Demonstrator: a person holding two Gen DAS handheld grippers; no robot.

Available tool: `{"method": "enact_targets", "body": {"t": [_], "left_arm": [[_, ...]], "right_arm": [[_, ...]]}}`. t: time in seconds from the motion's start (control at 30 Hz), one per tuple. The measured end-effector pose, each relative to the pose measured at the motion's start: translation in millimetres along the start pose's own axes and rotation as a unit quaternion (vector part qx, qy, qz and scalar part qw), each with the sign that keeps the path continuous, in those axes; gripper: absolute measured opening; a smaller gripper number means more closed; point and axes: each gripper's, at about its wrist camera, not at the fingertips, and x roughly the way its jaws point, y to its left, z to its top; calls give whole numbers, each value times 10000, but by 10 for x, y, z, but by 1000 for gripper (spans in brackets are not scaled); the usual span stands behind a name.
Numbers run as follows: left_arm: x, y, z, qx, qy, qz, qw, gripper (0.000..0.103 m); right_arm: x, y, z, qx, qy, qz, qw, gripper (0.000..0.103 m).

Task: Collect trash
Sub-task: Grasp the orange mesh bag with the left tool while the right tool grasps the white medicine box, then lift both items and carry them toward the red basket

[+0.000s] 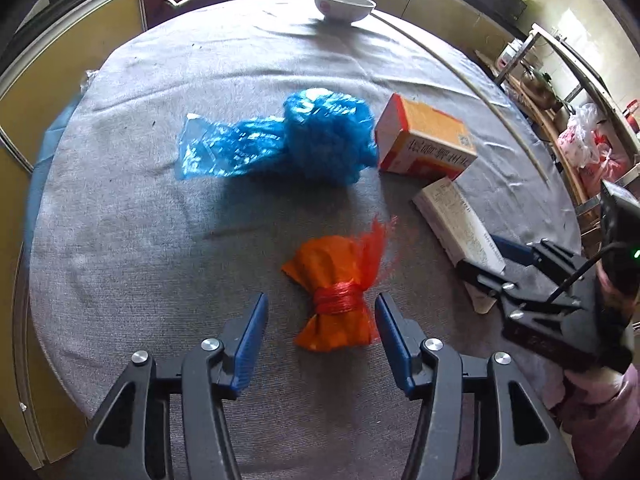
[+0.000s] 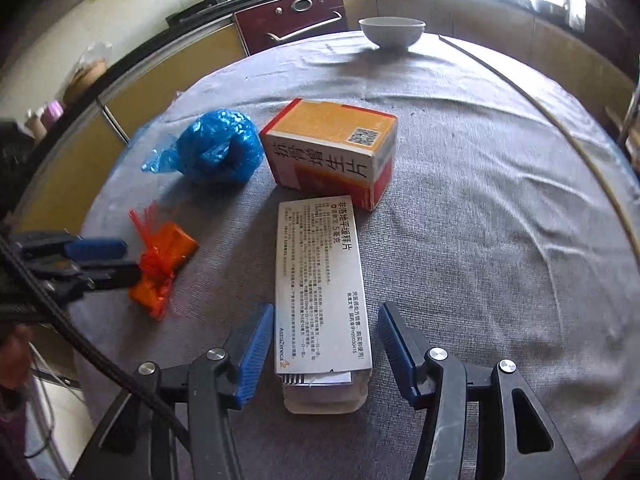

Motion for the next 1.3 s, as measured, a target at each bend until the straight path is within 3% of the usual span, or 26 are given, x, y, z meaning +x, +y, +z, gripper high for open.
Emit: {"method": "enact_targets", "body": {"t": [0.07, 0.23, 0.33, 0.6, 0.8, 1.07, 1.3], "left_arm": [[19, -65, 9, 40, 0, 4, 10000, 59], [199, -185, 15, 14, 88, 289, 9995, 58], [320, -219, -15, 14, 156, 388, 9991, 35], [120, -458, -128, 180, -76, 457, 9988, 34], [-303, -913, -318, 729, -736, 500, 9934, 34], [-562, -1485, -483, 1477, -1484, 425, 9769, 34], [-442, -1810, -631, 1807, -1375, 249, 9736, 34]], "right_arm": [[6, 36, -18, -129, -28, -188, 9997, 48], [-49, 1, -104, -23, -102, -164, 9998, 48], [-143, -92, -197, 182, -140, -103, 9997, 47], [-659, -435, -457, 1008, -667, 371, 9920, 47], [-1172, -610, -760, 1370, -1389, 702, 9783, 47], [-1557, -863, -1160, 1854, -1855, 412, 9641, 47], [-1759, -1226, -1346, 2340, -2053, 246, 9500, 47]]}}
